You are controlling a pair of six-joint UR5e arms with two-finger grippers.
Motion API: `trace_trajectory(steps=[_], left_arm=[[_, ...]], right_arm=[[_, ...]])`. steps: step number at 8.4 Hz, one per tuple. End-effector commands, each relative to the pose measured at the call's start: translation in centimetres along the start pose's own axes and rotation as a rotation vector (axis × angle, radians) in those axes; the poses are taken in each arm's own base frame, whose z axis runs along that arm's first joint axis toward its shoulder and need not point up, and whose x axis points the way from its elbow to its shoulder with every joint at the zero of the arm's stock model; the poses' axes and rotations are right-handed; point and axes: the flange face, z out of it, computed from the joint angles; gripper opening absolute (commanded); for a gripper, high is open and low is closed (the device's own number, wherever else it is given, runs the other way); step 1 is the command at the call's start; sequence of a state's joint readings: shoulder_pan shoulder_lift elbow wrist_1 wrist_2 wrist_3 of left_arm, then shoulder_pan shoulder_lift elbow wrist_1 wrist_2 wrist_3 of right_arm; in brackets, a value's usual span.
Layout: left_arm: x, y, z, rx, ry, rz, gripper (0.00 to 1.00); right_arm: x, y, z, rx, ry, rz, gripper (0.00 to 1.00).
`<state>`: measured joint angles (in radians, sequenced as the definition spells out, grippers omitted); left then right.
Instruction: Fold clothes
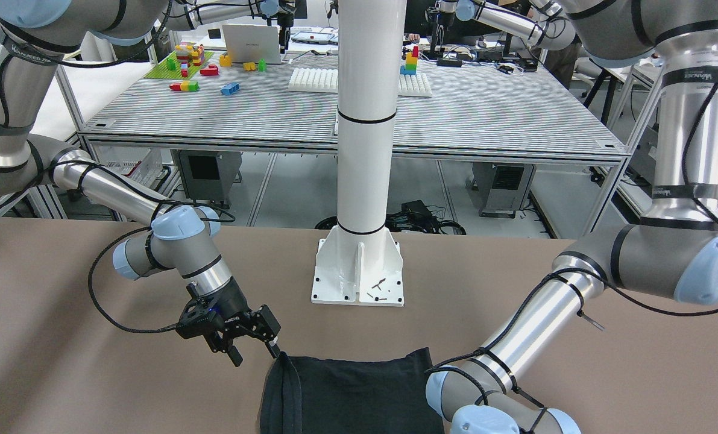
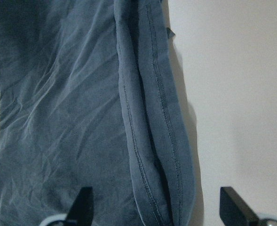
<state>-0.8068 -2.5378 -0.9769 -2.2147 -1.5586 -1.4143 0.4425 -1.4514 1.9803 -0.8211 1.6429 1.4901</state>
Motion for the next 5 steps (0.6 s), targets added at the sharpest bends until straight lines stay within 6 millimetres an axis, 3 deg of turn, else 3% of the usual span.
trace_trajectory(steps=[1, 3, 4, 5], left_arm=[[1.6, 0.2, -0.7, 0.066, 0.010, 0.003, 0.95], [1.6, -3.9, -3.0, 0.018, 0.056, -0.012, 0.95], [0.8, -3.9, -3.4, -0.006, 0.070, 0.027, 0.95], [-1.3, -3.4, -3.8, -0.007, 0.074, 0.056, 0.95]], right_arm=[[0.3, -0.5, 1.1, 0.003, 0.071, -0.071, 0.94], [-4.0, -3.4, 2.0, 0.087, 0.155, -0.079, 0.94], [-6.6, -5.3, 2.2, 0.118, 0.221, -0.147, 0.94], [-8.0, -7.5, 1.8, 0.141, 0.275, -0.196, 0.94]])
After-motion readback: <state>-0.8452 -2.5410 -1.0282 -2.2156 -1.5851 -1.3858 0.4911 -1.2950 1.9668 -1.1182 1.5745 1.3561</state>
